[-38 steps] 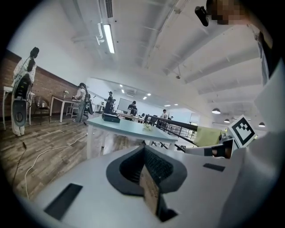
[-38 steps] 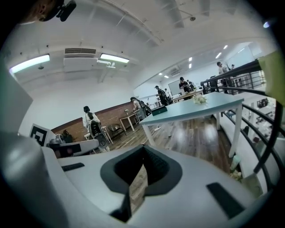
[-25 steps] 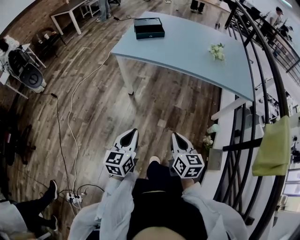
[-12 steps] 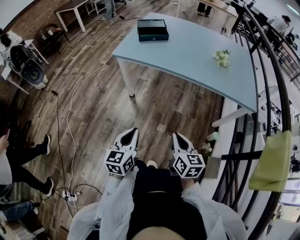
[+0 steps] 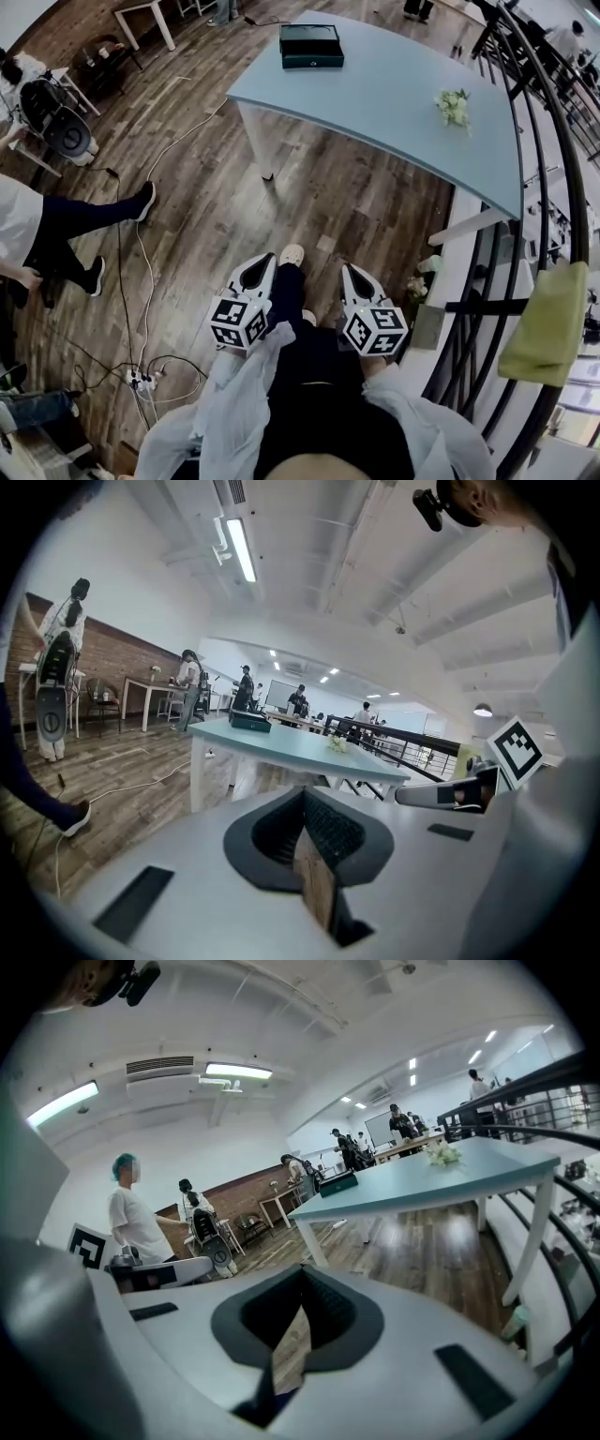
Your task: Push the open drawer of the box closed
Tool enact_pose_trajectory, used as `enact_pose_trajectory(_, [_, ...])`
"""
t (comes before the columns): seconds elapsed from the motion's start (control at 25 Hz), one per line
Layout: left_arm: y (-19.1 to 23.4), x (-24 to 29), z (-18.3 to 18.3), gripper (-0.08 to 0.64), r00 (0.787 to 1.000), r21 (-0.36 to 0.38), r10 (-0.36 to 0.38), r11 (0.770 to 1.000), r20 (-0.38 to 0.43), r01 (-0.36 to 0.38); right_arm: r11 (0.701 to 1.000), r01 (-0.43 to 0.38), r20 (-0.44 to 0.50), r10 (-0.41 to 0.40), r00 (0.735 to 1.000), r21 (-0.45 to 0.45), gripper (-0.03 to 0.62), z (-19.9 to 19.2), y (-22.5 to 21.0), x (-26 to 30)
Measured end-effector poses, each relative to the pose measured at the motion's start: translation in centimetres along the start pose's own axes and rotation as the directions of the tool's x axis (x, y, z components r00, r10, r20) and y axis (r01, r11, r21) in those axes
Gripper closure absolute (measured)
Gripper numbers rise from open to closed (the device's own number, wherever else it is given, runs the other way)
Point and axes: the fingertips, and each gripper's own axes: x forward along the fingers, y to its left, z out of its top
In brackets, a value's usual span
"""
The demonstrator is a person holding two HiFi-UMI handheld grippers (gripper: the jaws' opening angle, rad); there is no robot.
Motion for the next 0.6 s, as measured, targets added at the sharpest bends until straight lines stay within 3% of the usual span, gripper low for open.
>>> enact_pose_trajectory(0.6, [1.6, 5.6, 2.0, 0.545, 1.000, 0.003, -0.023, 1.000, -0.019, 0.023, 0.999, 0.024, -0.004, -0.024, 1.000, 0.022, 0.584, 2.9, -2.7, 4.6])
